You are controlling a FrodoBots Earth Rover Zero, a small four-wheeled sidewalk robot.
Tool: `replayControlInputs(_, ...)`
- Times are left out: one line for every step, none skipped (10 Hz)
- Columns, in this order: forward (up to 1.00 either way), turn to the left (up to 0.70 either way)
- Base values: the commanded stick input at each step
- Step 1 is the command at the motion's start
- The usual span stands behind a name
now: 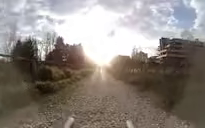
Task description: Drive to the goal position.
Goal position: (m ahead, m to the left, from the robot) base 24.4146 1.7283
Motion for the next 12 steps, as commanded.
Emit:
replayControlInputs(0.5, 0.0)
replayControlInputs(0.5, 0.0)
replayControlInputs(0.5, 0.0)
replayControlInputs(0.5, 0.0)
replayControlInputs(0.5, 0.0)
replayControlInputs(0.5, 0.0)
replayControlInputs(0.5, 0.0)
replayControlInputs(0.5, 0.0)
replayControlInputs(0.5, 0.0)
replayControlInputs(0.5, 0.0)
replayControlInputs(0.5, 0.0)
replayControlInputs(0.5, 0.0)
